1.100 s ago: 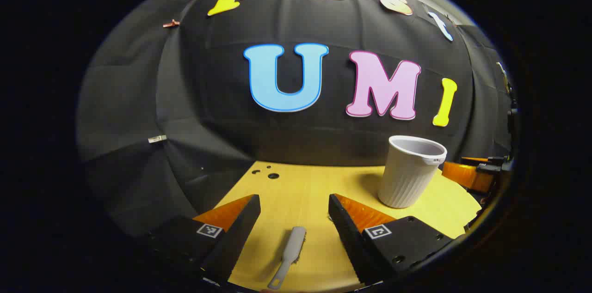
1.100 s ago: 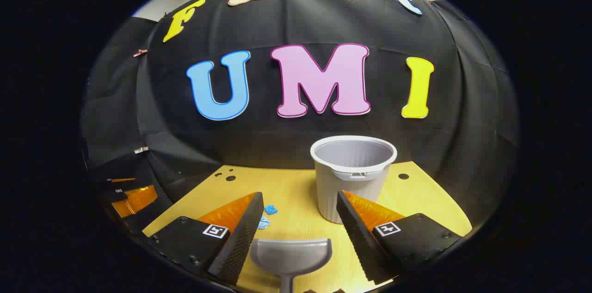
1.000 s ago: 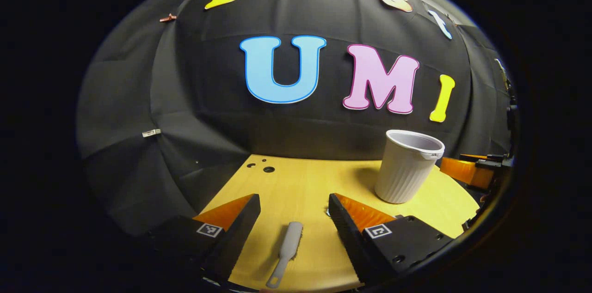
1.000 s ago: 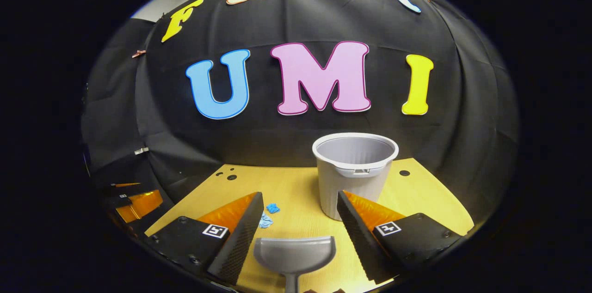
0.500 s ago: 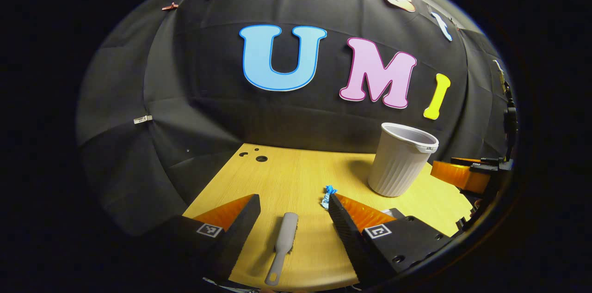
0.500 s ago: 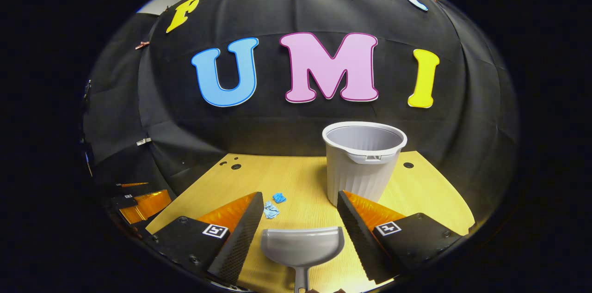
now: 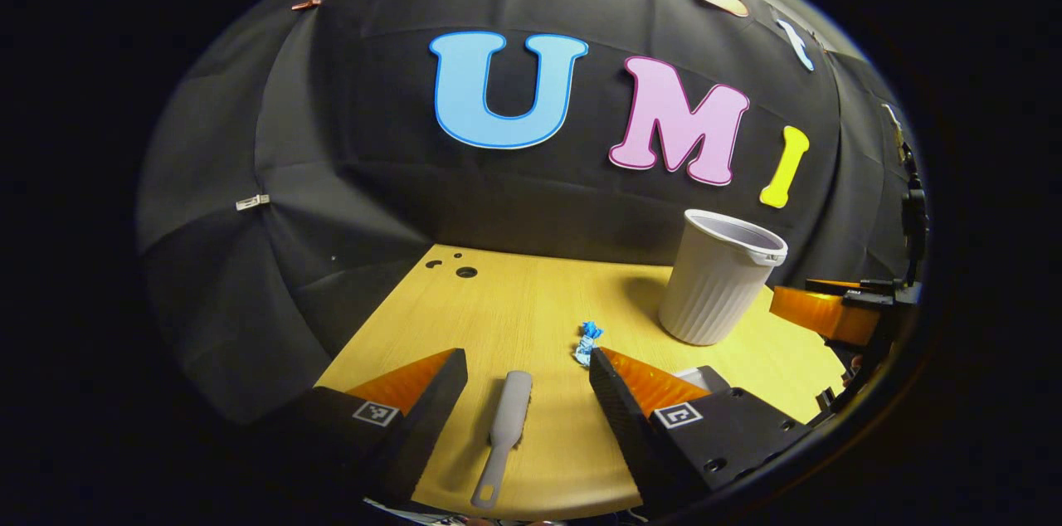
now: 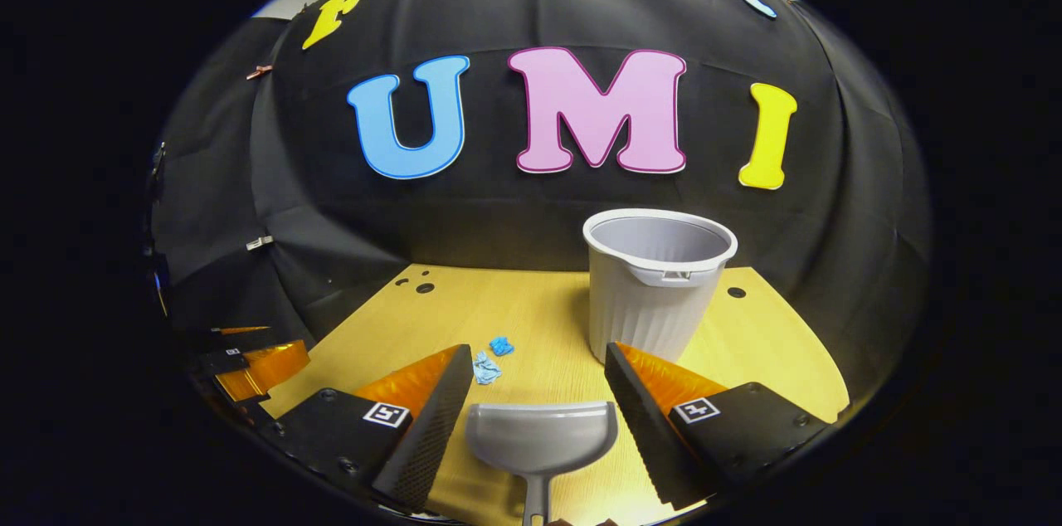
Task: Pick up the small broom and dustpan from the desktop, sweep the trash into the dustpan with the broom, and then empty the trash into the garbage bin.
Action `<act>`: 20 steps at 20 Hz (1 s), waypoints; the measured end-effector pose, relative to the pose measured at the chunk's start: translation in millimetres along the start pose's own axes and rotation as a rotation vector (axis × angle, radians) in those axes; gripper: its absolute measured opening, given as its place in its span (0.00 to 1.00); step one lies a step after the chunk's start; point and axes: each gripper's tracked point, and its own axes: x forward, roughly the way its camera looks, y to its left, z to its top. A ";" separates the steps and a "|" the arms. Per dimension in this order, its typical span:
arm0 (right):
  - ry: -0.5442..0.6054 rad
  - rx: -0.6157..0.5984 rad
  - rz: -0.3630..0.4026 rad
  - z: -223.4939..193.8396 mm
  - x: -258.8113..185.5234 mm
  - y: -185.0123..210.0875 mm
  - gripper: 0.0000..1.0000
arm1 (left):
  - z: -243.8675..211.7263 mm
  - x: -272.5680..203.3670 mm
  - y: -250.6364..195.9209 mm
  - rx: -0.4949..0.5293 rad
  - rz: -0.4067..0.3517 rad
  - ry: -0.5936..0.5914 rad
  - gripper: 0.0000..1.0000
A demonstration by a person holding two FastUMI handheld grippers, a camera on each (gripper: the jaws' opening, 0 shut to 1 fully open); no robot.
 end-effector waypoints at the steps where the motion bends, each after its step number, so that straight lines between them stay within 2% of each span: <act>1: 0.005 0.003 -0.001 -1.1 1.2 -1.1 0.99 | -3.9 1.0 0.3 -0.005 -0.005 0.011 0.95; 5: 0.037 0.002 -0.018 -10.5 7.1 -10.9 0.99 | -29.7 12.6 5.7 -0.016 -0.027 0.118 0.96; 12: 0.156 0.029 -0.015 -52.8 13.3 -17.7 0.99 | -106.4 24.6 20.8 -0.010 -0.041 0.426 0.96; 14: 0.194 0.042 -0.014 -66.0 12.7 -19.9 0.99 | -126.9 26.4 25.7 0.014 -0.039 0.505 0.96; 15: 0.213 0.052 -0.012 -74.8 10.6 -19.5 0.99 | -136.3 28.0 26.1 0.030 -0.040 0.541 0.92; 16: 0.232 0.063 -0.010 -83.0 8.7 -18.8 0.99 | -145.3 28.7 27.4 0.046 -0.041 0.578 0.96; 20: 0.308 0.107 -0.012 -110.6 4.8 -21.5 0.99 | -179.1 40.6 34.1 0.091 -0.038 0.727 0.96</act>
